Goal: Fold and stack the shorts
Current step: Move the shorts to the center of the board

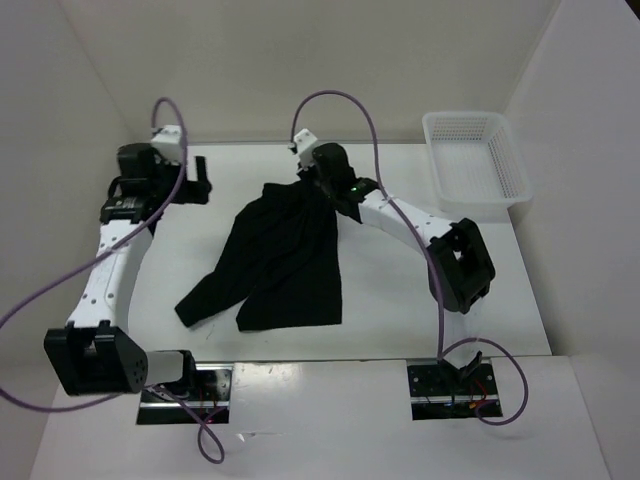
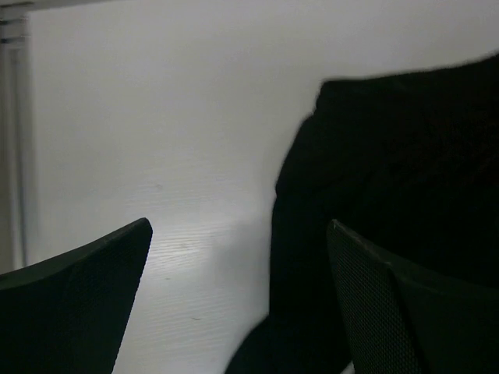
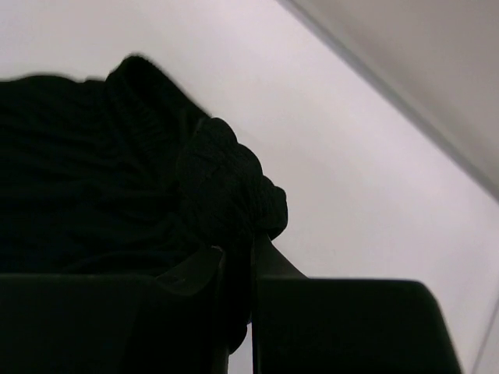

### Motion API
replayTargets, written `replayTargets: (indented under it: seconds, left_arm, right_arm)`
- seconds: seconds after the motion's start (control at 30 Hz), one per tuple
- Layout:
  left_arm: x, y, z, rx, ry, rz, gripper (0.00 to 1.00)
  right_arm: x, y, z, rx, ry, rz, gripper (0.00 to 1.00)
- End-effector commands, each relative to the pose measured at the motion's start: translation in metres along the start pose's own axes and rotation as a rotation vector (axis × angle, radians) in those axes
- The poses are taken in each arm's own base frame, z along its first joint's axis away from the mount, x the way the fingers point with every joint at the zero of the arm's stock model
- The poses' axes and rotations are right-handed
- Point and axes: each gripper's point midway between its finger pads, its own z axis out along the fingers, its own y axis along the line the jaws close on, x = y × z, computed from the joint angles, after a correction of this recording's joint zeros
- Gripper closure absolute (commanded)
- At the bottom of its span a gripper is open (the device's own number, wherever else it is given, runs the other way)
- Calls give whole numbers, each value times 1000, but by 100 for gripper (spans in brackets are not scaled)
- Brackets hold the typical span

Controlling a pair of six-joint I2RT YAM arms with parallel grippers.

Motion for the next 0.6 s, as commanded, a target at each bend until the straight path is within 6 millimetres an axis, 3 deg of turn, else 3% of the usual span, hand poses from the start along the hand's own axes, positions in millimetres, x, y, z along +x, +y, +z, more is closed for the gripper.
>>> replayTargets:
  seconds: [0.0,0.03,0.07,0.13,0.17,0.23,0.27,0.33,0.37,0.4,0.5,0.57]
  left_arm:
    - [7,-74,10,169,102,81,0]
    - [21,-95,14,209,154,107,0]
    - [45,-139,20,289,230,174,0]
    - [71,-183,22,359,297,253,0]
    - [101,-218,23,405,367,334,0]
    - [131,-241,24,419,438,410,0]
    - [156,-247,28,408,500,458,0]
    - [170,-243,33,391,537,470,0]
    - [172,-244,36,391,536,470,0]
    - [180,-240,35,378,555,477,0]
    - [196,-233,34,356,583,500,0]
    - [217,-225,30,336,621,525,0]
  right_arm:
    - [23,-31,-14,-2,46,133,100]
    - [33,-33,-13,-13,68,151,100]
    - [44,-34,-13,-48,86,174,100]
    - [51,-33,-12,-54,99,198,100]
    - [56,-31,-12,-56,112,210,100]
    - [58,-35,-12,-57,112,230,100]
    - [65,-43,-12,-41,126,248,100]
    - [74,-57,-15,-17,142,262,100]
    - [82,-78,-16,20,151,282,100]
    - [92,-84,-19,26,166,292,100]
    - [116,-94,-25,45,215,300,100]
    - [115,-92,-33,31,208,288,100]
